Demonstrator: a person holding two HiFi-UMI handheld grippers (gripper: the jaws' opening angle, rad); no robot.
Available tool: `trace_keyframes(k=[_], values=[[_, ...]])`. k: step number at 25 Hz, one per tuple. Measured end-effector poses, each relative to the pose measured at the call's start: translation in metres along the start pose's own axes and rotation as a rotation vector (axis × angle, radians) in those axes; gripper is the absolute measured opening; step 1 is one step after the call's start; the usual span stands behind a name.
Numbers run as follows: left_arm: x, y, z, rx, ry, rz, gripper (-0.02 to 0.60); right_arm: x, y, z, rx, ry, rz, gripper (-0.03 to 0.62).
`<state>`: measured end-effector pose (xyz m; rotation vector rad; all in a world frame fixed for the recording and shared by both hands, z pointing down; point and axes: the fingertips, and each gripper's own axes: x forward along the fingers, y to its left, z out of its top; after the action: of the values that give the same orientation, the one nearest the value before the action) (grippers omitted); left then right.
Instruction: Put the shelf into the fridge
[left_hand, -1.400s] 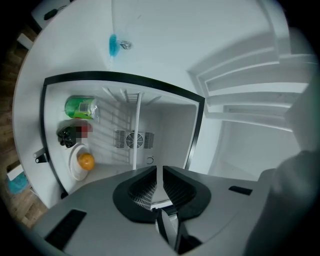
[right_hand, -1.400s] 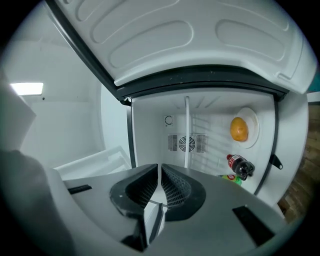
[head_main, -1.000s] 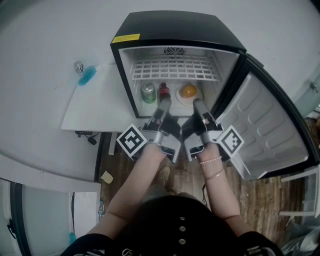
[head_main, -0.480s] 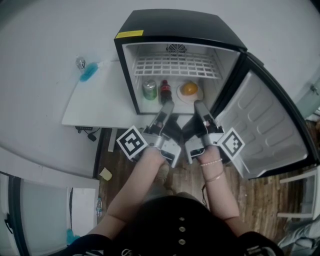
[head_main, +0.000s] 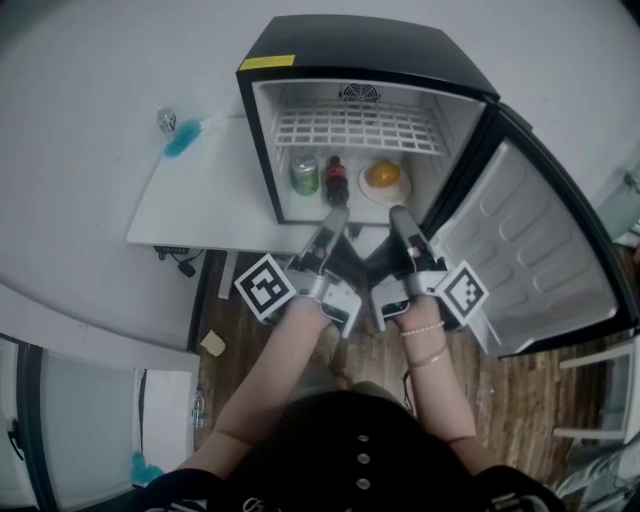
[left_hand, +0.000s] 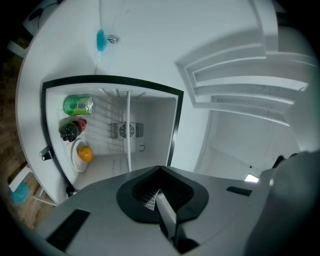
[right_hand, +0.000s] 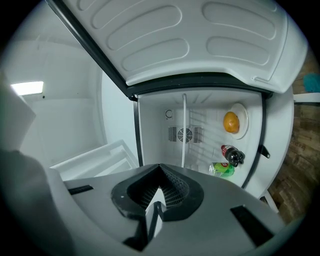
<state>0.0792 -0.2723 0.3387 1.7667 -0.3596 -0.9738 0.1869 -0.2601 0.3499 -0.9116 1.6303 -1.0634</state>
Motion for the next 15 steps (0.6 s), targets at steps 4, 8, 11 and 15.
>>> trace_keyframes(k=[4, 8, 11, 15], values=[[-0.0014, 0.0008, 0.0014, -0.001, 0.001, -0.003, 0.006, 0.0004, -0.0007, -0.0022, -0.012, 0.013, -0.008, 0.009], [-0.0005, 0.0002, -0.0011, -0.013, 0.013, -0.012, 0.006, 0.0003, 0.0007, -0.0034, -0.016, 0.014, -0.001, 0.009], [0.0002, -0.0006, -0.0027, -0.018, 0.022, -0.018, 0.006, -0.0012, -0.0001, -0.0029, -0.020, 0.012, -0.006, 0.008], [0.0000, -0.0014, -0.0041, -0.015, 0.030, -0.020, 0.006, -0.0033, -0.0004, -0.0022, -0.020, 0.008, -0.011, 0.008]])
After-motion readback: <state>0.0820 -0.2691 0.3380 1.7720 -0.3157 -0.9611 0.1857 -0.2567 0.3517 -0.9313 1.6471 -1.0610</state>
